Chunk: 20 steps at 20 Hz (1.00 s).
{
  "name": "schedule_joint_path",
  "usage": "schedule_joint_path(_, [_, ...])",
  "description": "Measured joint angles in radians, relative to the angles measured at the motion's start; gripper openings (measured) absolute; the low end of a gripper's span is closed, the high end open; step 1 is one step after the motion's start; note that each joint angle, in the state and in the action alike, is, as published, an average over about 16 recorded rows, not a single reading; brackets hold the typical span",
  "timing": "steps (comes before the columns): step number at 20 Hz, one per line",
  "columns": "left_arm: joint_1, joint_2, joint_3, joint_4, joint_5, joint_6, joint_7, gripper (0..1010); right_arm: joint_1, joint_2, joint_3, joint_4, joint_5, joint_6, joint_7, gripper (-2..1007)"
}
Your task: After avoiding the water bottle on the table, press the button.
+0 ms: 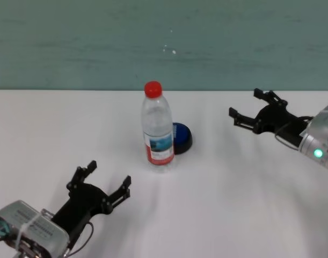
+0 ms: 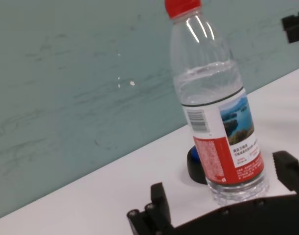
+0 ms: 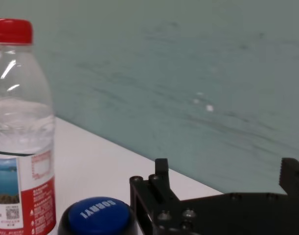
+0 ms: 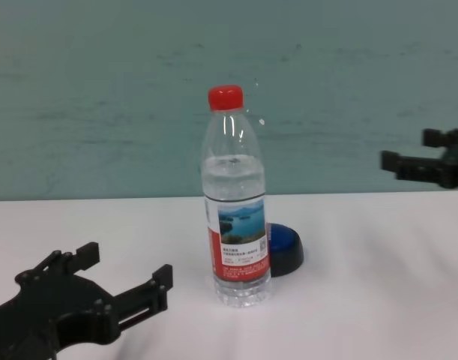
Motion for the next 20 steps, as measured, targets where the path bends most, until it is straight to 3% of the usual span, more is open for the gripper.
schedule_joint_path(6, [0.0, 0.0, 0.0, 0.0, 0.0, 0.0, 0.0, 1000, -0.15, 0.053, 0.068, -0.153, 0.048, 0.013, -0.057, 1003])
schedule_joint_path(11, [0.0, 0.0, 0.0, 0.0, 0.0, 0.0, 0.0, 1000, -0.265, 0.062, 0.112, -0.262, 0.066, 0.008, -0.108, 1003])
schedule_joint_path(16, [0.0, 0.0, 0.0, 0.0, 0.0, 0.0, 0.0, 1000, -0.343, 0.048, 0.123, -0.339, 0.063, -0.002, -0.139, 1003])
schedule_joint_path(20, [0.0, 0.0, 0.0, 0.0, 0.0, 0.0, 0.0, 1000, -0.37, 0.03, 0.109, -0.368, 0.051, -0.008, -0.144, 1003])
